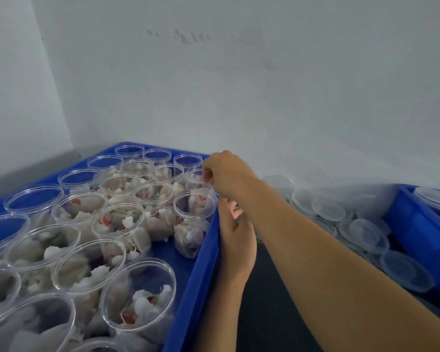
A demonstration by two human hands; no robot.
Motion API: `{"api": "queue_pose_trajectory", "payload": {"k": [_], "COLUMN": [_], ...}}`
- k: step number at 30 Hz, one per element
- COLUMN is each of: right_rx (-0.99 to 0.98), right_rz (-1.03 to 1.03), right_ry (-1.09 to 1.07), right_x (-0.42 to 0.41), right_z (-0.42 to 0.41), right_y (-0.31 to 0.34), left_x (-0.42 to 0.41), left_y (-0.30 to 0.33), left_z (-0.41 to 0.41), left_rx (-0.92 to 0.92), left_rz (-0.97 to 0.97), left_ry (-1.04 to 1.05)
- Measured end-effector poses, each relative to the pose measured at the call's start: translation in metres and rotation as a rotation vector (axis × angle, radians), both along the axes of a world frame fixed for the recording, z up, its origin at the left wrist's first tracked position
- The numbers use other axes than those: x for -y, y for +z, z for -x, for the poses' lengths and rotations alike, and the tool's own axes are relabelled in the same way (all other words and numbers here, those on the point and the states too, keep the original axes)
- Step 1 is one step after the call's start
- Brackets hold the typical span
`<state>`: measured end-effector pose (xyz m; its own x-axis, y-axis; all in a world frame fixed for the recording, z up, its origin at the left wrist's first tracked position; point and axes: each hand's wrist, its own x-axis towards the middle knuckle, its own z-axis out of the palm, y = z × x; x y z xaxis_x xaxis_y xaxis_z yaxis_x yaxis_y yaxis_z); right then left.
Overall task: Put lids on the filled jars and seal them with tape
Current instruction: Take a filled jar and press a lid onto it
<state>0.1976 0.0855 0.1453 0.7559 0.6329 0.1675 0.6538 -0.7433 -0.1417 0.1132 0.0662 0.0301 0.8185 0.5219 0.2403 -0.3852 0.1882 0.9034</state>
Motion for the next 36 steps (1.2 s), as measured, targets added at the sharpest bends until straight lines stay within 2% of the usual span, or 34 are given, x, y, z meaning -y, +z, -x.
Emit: {"api": "queue_pose_trajectory", "payload": {"k": [7,13,15,18,22,26,29,32,36], "right_rx": [0.101,0.274,0.34,0.378,0.25,0.069,0.028,0.063,0.047], "right_rz": [-0.191,-0.508,-0.536,-0.442,-0.167,-0.082,-0.133,-0.223,-0.548], "right_ry": [0.038,0.085,0.072,0.019,-0.052,-0.033,0.004,0.099,0.086], "right_x": [0.028,0.078,0.103,0.141,0.166,0.179,0.186,0.188,0.193], "right_z": [-0.001,0.009,0.016,0.032,0.053,0.07,0.071,0.064,0.053], "right_y": [0.026,0.05,0.053,0.049,0.022,-0.023,-0.051,-0.066,-0.083], "left_x": [-0.001,0.005,0.01,0.019,0.024,0.029,0.033,0.034,0.032], "left_y": [0.004,0.002,-0.001,-0.005,-0.013,-0.018,-0.029,-0.034,-0.039], "left_z": [0.002,0.006,0.008,0.011,0.018,0.029,0.028,0.028,0.027], "left_rx": [-0.047,-0.014,0.008,0.034,-0.021,-0.084,-0.191,-0.241,-0.272], "left_rz": [-0.007,-0.053,-0.117,-0.253,-0.428,-0.472,-0.454,-0.451,-0.525], "left_ry": [0.015,0.116,0.175,0.24,0.223,0.172,0.116,0.155,0.305]}}
